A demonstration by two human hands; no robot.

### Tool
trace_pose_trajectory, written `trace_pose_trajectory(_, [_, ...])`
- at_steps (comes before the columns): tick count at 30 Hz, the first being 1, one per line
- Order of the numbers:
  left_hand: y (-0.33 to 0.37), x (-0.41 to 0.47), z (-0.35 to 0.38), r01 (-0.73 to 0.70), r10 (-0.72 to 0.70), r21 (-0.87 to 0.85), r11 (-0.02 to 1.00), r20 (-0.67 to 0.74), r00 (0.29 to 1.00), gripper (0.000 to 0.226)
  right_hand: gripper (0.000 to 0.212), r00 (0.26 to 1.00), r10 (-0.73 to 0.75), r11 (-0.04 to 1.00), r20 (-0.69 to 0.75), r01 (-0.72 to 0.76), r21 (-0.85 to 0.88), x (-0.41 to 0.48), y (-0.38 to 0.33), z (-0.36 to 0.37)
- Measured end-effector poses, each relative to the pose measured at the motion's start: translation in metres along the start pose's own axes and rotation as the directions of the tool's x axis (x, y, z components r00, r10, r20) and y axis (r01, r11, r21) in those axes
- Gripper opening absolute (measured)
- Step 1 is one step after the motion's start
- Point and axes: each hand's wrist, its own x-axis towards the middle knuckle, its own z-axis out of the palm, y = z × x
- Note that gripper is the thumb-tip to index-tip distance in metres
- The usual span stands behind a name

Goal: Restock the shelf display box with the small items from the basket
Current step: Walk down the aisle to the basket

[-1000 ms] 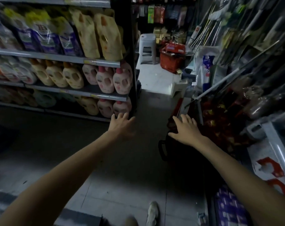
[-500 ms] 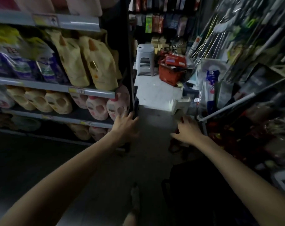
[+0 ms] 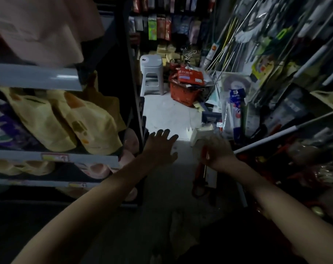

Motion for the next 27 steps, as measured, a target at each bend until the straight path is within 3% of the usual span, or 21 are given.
trace_pose_trajectory(10, [-0.029, 0.198, 0.0, 0.099, -0.101, -0.095, 0.991, -0.017, 0.995, 0.084, 0.099, 0.998, 0.047, 0.979, -0.043, -0.038, 0.202, 0.183, 0.068, -0.031])
trace_pose_trajectory(23, [-0.107, 0.454, -0.02, 0.231, -0.234, -0.081, 0.97, -0.031, 0.972, 0.079, 0.097, 0.998, -0.008, 0.986, -0.069, 0.019, 0.167, 0.435, 0.179, -0.083])
trace_pose_trajectory(27, [-0.146, 0.52, -0.006, 0.275, -0.272, -0.073, 0.959, 0.049, 0.961, 0.079, 0.097, 0.998, -0.034, 0.984, -0.045, 0.041, 0.171, 0.515, 0.19, -0.088])
